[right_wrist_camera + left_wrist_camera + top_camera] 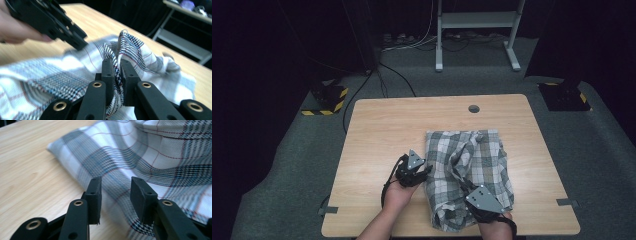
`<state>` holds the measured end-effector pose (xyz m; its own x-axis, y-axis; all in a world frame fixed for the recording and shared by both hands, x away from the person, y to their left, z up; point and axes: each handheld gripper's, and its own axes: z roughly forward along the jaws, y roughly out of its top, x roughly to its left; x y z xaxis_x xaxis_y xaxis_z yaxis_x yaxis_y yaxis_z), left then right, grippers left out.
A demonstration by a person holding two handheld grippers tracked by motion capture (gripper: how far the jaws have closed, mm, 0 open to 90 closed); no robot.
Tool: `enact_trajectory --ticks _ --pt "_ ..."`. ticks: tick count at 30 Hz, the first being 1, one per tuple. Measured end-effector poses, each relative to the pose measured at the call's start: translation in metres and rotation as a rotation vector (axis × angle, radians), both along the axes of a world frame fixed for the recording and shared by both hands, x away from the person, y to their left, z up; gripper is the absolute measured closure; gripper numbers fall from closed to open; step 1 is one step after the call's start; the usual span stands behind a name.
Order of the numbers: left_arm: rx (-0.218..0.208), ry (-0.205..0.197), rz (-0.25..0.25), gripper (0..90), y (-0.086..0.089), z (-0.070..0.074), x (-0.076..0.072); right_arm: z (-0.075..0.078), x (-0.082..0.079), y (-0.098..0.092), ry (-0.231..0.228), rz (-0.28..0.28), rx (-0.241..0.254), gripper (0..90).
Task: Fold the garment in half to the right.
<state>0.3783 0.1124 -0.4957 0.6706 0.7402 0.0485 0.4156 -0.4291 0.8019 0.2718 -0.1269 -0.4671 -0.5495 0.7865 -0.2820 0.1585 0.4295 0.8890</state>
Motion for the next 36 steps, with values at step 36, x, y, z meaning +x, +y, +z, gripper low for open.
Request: enact_trajectory --ticks 36 --pt "0.127 0.025 -0.134 54.6 -0.064 -0.008 -0.006 -0.043 0.029 -0.124 0.256 -0.280 0.007 59.6"
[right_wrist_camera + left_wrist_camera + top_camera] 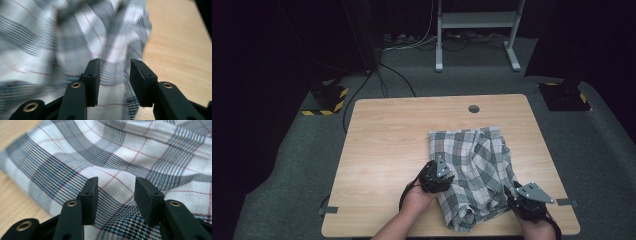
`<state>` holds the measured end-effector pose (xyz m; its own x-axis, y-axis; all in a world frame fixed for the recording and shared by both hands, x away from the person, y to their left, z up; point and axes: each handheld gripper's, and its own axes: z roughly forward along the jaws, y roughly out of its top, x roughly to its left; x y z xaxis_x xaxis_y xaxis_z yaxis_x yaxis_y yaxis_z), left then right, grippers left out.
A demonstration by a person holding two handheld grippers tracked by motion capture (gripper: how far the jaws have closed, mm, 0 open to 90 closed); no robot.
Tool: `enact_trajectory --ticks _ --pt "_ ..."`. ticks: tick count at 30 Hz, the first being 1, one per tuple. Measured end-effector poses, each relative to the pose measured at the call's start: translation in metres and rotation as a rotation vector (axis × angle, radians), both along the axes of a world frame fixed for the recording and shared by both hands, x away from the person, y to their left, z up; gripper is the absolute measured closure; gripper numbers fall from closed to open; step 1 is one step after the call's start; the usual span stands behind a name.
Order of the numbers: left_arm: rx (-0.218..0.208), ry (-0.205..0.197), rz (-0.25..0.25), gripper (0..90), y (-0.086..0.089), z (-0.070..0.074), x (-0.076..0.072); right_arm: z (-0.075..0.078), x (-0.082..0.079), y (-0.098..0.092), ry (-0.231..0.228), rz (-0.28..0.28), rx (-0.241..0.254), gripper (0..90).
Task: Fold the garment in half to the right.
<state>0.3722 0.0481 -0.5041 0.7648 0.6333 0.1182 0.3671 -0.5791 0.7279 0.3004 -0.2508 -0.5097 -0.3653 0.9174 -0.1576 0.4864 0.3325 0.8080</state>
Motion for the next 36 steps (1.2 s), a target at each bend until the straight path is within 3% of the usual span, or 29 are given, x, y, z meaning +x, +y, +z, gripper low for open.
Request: enact_trajectory --ticks 2,7,16,29,36 --pt "0.019 0.016 -0.006 54.0 -0.003 -0.005 0.001 -0.010 0.011 -0.005 0.044 -0.019 -0.007 60.1" --pt "0.040 0.018 -0.016 53.9 -0.007 -0.011 0.003 -0.026 0.021 -0.005 0.106 -0.011 -0.026 60.7" --pt "0.056 0.010 -0.008 56.5 0.004 -0.010 0.002 -0.026 0.021 0.005 0.124 0.025 -0.002 64.3" --pt "0.094 0.021 0.057 57.6 0.071 -0.009 0.002 -0.027 0.008 0.070 0.110 0.166 -0.023 64.3" --pt "0.075 0.023 0.110 58.0 0.101 -0.010 0.003 -0.028 0.005 0.101 0.100 0.223 -0.030 64.1"
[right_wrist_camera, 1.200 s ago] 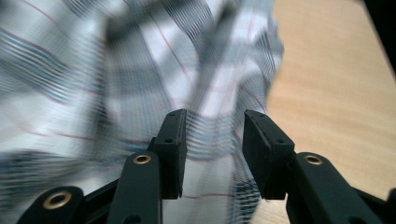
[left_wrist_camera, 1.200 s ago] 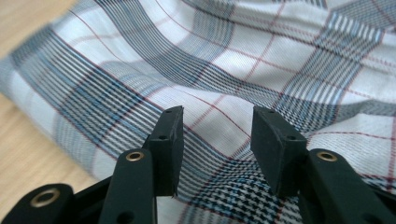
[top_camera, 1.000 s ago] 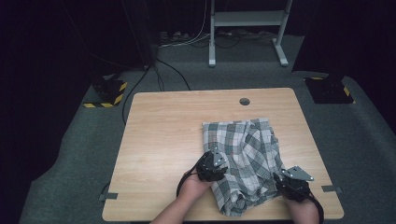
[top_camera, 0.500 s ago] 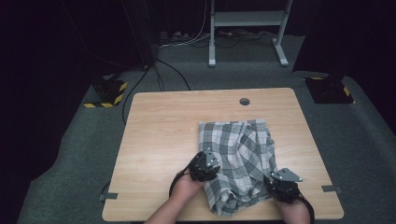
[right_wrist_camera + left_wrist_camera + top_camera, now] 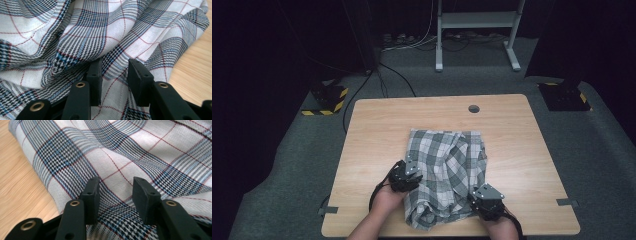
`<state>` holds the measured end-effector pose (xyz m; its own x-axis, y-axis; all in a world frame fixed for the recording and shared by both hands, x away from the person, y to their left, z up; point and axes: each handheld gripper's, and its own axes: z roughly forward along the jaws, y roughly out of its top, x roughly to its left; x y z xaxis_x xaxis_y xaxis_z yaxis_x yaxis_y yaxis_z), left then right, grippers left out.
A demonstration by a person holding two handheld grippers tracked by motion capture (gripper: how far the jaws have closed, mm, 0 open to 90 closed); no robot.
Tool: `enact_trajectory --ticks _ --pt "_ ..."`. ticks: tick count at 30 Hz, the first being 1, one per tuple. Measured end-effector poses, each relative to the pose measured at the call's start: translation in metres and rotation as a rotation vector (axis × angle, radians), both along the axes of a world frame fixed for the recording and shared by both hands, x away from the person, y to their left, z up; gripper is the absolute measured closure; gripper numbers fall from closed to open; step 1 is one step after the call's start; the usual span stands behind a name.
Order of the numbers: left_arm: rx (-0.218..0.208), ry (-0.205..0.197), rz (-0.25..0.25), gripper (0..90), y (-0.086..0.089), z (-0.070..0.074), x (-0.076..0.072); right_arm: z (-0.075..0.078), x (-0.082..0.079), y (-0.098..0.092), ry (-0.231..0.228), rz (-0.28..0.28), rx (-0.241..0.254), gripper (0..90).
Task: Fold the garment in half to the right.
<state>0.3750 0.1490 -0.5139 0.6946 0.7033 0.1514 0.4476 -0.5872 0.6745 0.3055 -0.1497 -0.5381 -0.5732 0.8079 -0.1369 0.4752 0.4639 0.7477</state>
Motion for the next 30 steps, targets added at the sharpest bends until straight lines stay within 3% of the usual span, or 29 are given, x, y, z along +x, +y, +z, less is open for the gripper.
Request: enact_trajectory --ticks 5,9,15,20,23,25,30 --pt "-0.038 0.010 0.024 57.8 0.013 0.000 -0.001 0.000 0.001 0.014 -0.005 0.023 -0.011 61.9" --pt "-0.095 0.030 0.045 53.7 0.014 0.011 -0.002 0.004 0.002 0.013 -0.019 0.016 -0.014 59.7" --pt "-0.209 -0.002 0.054 49.6 -0.012 0.045 -0.006 0.015 0.010 -0.003 -0.051 -0.038 0.032 57.9" --pt "-0.209 -0.048 0.087 47.3 -0.029 0.052 -0.007 0.033 0.016 0.001 -0.086 -0.030 0.097 57.1" --pt "-0.230 -0.063 0.123 46.2 -0.018 0.050 -0.014 0.043 0.023 0.018 -0.096 0.014 0.117 56.8" --pt "-0.255 -0.064 0.152 45.8 -0.004 0.047 -0.024 0.047 0.028 0.034 -0.095 0.042 0.115 56.8" --pt "-0.272 -0.066 0.223 45.9 0.037 0.036 -0.050 0.049 0.037 0.065 -0.087 0.094 0.102 56.2"
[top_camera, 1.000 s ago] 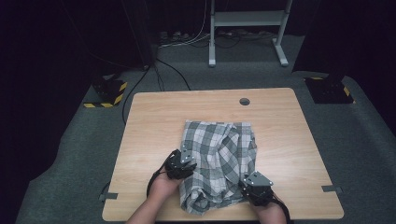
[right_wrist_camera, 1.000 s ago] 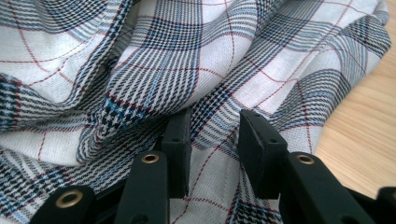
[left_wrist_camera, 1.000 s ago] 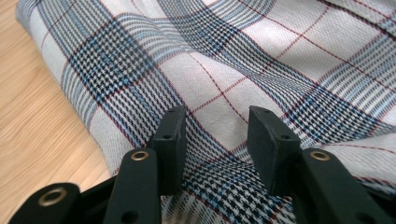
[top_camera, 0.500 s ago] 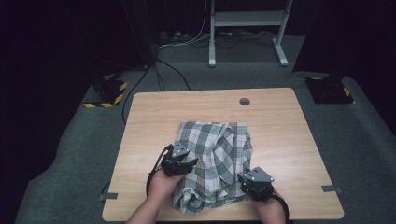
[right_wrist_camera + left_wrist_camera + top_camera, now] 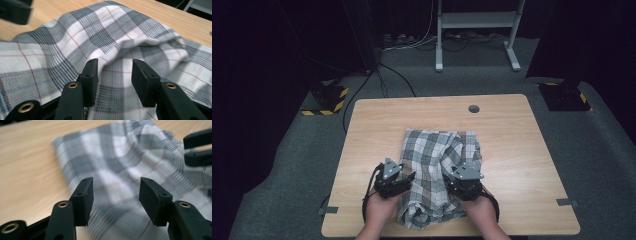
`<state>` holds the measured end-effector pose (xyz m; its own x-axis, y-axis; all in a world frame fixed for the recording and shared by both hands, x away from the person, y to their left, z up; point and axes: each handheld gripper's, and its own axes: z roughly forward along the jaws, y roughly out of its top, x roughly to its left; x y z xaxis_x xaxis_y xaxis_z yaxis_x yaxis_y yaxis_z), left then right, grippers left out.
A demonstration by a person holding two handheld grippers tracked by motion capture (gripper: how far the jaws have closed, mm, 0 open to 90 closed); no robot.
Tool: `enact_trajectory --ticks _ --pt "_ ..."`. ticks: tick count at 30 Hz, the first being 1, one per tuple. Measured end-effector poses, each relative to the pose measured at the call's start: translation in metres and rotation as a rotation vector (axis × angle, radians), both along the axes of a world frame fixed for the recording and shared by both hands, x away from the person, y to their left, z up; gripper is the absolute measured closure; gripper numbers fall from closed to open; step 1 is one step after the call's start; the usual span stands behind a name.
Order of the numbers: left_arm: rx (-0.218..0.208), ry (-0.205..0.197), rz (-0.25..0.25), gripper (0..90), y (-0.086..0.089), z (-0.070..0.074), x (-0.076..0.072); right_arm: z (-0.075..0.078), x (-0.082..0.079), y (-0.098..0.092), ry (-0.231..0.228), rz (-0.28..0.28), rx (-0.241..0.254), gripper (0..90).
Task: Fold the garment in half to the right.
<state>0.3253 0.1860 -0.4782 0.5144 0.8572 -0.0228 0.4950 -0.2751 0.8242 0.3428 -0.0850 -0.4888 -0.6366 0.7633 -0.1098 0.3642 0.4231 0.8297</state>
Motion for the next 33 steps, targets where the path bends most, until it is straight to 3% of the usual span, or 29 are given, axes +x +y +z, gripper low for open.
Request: enact_trajectory --ticks 2,4,6,10,14,16,19,25,30,33 --pt "-0.002 0.019 0.022 46.2 0.013 -0.007 -0.006 -0.001 0.002 0.006 0.002 0.006 -0.005 56.2" --pt "-0.034 0.048 0.033 46.6 0.025 -0.018 -0.013 -0.003 0.003 0.009 0.012 0.005 -0.007 56.1" --pt "-0.049 0.060 0.027 46.7 0.026 -0.023 -0.016 -0.007 0.007 0.012 0.038 -0.001 -0.004 55.8" --pt "-0.061 0.058 -0.021 47.1 0.012 -0.030 -0.021 -0.015 0.012 0.018 0.069 0.004 -0.011 55.8" --pt "-0.048 0.073 -0.061 47.2 -0.004 -0.035 -0.016 -0.021 0.015 0.022 0.085 0.006 -0.026 55.9" --pt "-0.015 0.076 -0.081 46.9 -0.014 -0.038 -0.012 -0.024 0.016 0.022 0.093 0.003 -0.028 55.9" --pt "-0.028 0.081 -0.085 47.0 -0.021 -0.040 -0.007 -0.029 0.018 0.021 0.103 -0.005 -0.028 55.7" --pt "0.049 0.101 -0.120 48.1 -0.038 -0.048 0.003 -0.037 0.022 0.017 0.116 -0.021 -0.033 55.1" --pt "0.138 0.078 -0.136 52.1 -0.047 -0.052 0.003 -0.037 0.026 0.013 0.111 -0.052 -0.014 53.0" --pt "0.143 0.070 -0.135 52.3 -0.048 -0.053 0.002 -0.037 0.032 0.014 0.117 -0.046 -0.019 58.9"
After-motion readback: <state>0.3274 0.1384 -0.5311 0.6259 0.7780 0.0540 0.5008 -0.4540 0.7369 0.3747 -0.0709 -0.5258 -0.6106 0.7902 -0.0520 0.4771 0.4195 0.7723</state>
